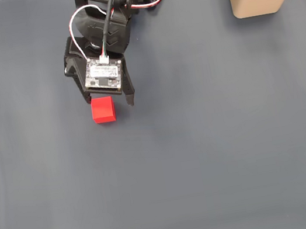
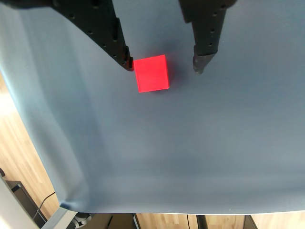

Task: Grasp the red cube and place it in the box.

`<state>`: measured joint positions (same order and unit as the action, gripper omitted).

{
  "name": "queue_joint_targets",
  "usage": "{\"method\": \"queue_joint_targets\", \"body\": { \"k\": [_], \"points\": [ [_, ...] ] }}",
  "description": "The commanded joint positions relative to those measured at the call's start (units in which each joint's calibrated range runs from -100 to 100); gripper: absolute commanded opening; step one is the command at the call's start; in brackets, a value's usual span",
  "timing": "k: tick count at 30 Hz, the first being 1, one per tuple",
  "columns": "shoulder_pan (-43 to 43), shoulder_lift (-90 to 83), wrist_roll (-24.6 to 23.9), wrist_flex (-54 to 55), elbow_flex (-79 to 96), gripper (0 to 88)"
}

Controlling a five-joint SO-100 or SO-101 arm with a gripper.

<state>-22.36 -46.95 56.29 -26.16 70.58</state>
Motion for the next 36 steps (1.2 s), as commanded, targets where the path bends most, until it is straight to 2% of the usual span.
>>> {"method": "queue_joint_targets", "body": {
  "k": [1, 21, 36],
  "points": [
    [-0.5, 0.7, -0.2, 0.9, -3.7, 31.4],
    [-1.5, 7.1, -0.8, 0.9, -10.2, 31.5],
    [1.5, 6.4, -2.2, -2.1, -10.1, 31.5]
  ]
}}
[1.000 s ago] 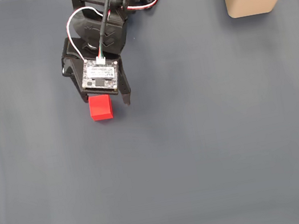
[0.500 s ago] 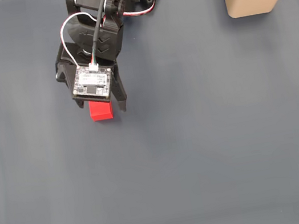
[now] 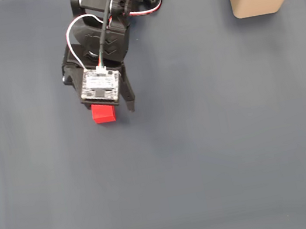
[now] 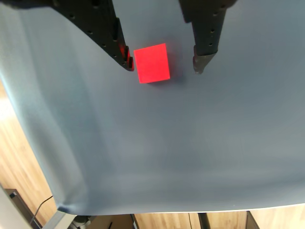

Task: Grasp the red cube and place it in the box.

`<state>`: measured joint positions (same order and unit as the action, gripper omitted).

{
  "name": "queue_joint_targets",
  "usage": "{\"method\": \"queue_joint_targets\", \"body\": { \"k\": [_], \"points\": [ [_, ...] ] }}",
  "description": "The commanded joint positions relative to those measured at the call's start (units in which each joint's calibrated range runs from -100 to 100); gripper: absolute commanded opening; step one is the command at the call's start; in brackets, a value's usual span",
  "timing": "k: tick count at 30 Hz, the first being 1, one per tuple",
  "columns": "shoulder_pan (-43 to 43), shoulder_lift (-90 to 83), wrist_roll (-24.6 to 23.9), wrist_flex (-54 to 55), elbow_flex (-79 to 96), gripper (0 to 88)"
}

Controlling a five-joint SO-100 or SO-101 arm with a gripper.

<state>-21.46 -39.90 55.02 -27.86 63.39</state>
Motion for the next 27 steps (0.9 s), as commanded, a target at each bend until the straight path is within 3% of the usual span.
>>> {"method": "queue_joint_targets", "body": {
  "k": [1, 27],
  "points": [
    [0.8, -0.7, -1.1, -0.5, -2.9, 31.6],
    [1.0, 1.0, -1.7, 0.9, -3.3, 31.6]
  ]
}}
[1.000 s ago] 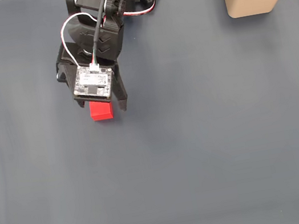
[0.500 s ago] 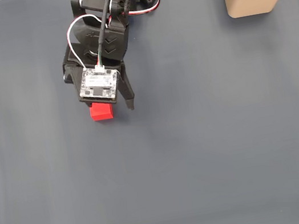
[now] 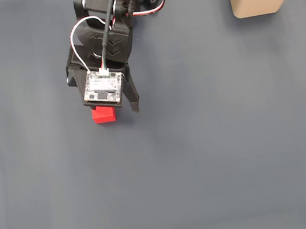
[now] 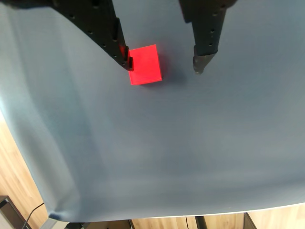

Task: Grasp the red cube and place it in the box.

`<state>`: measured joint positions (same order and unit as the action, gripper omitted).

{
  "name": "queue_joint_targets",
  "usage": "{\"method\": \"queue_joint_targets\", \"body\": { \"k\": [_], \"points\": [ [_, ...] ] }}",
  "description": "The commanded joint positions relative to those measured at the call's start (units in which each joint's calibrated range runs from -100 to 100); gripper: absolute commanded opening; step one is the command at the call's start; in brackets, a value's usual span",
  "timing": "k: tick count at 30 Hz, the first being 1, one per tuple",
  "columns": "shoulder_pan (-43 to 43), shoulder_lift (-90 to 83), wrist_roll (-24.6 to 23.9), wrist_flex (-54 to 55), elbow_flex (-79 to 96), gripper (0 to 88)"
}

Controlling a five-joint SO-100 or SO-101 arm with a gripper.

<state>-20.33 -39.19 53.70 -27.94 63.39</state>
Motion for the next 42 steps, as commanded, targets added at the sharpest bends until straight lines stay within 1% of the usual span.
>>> {"method": "queue_joint_targets", "body": {
  "k": [1, 17, 25, 42],
  "points": [
    [-0.4, 0.4, -0.3, 1.1, -3.3, 31.6],
    [-4.1, 4.6, 0.4, 4.8, -4.6, 31.7],
    [-4.1, 6.3, 0.5, 5.6, -4.8, 31.7],
    [-4.0, 6.7, 1.9, 7.8, 0.4, 31.8]
  ]
}}
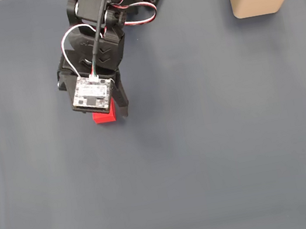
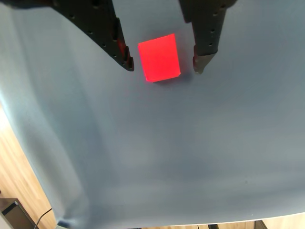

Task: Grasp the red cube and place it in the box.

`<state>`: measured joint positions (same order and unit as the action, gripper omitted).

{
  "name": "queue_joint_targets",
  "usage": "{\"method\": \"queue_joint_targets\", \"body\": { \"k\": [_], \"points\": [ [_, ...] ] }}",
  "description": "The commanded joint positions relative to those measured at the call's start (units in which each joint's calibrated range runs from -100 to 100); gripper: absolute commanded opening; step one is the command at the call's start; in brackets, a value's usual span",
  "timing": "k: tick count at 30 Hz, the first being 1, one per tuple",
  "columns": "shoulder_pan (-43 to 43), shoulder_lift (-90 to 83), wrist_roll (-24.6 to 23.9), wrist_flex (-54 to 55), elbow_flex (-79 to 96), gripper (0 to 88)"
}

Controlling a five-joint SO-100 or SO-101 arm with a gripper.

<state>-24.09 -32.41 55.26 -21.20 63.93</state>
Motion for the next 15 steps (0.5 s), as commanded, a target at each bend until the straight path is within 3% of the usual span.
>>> {"method": "queue_joint_targets", "body": {
  "k": [1, 15],
  "points": [
    [-0.2, -0.1, 0.3, 1.1, 0.2, 31.8],
    [-0.2, 1.9, -0.1, 2.2, 0.6, 31.8]
  ]
}}
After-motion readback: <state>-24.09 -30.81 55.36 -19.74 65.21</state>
